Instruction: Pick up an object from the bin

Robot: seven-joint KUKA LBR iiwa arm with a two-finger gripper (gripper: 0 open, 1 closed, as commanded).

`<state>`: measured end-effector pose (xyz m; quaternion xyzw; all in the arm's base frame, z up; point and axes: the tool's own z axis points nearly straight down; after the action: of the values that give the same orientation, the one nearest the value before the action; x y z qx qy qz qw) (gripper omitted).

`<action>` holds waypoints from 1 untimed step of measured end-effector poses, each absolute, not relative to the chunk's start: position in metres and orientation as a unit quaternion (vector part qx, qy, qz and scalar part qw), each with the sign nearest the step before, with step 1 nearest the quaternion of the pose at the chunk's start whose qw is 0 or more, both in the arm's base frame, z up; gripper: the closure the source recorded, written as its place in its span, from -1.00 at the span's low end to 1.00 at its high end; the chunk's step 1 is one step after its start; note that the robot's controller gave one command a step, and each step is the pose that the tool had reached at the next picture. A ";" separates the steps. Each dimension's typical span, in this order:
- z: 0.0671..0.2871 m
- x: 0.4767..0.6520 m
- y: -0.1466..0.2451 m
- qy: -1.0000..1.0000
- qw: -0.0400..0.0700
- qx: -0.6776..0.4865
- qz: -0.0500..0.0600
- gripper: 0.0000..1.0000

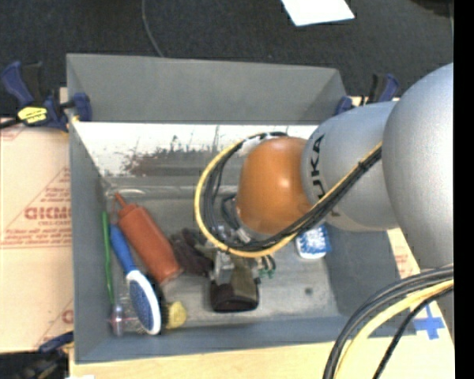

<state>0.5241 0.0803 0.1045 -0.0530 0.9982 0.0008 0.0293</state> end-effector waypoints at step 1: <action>0.177 0.535 0.065 0.999 0.030 -0.013 0.003 1.00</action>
Offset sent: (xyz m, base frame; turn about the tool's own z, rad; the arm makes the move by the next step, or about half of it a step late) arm 0.0259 -0.0036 0.1393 -0.0407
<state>0.5348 0.0652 0.1775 -0.0126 0.9995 0.0026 0.0302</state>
